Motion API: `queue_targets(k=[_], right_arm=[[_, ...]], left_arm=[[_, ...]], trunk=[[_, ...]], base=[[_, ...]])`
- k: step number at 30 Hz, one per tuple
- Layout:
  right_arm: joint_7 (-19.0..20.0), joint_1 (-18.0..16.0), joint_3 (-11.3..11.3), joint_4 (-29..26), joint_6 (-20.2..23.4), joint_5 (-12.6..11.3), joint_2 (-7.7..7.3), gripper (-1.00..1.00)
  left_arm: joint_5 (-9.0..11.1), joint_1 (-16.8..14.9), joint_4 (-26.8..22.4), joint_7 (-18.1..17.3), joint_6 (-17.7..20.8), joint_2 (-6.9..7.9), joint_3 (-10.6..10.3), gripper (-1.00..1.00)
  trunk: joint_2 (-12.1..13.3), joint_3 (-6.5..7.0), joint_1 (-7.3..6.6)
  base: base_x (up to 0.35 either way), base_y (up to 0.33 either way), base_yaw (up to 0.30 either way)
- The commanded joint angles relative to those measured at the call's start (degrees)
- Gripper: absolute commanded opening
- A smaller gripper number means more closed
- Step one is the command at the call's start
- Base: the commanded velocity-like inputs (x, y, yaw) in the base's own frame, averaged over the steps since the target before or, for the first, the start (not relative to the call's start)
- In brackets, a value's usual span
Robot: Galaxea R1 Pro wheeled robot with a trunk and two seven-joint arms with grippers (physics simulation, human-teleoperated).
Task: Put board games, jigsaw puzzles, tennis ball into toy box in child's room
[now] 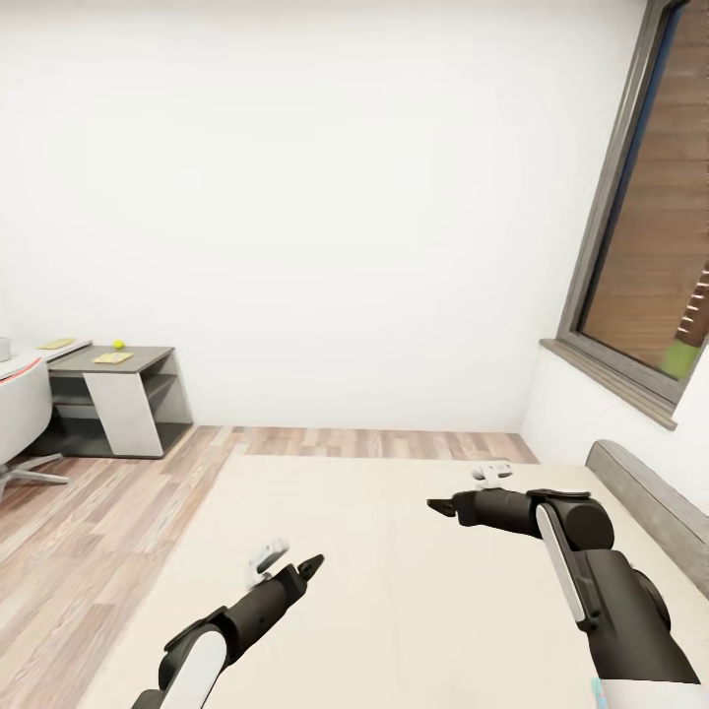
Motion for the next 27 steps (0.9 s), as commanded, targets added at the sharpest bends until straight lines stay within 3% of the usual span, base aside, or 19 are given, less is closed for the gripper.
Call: queue_targets(k=[1,27], right_arm=[[0.36,-0.02,-0.04,-0.02,0.22,0.28,0.00,1.00],[0.36,-0.02,-0.34,0.00,0.22,0.23,-0.03,1.00]], left_arm=[[0.61,-0.01,-0.08,0.53,0.17,-0.01,-0.02,1.00],[0.61,-0.01,-0.08,0.53,0.17,-0.01,-0.02,1.00]], trunk=[[-0.05,-0.03,0.02],[-0.05,-0.03,0.02]], base=[[0.000,-0.135,0.000],[0.000,-0.135,0.000]])
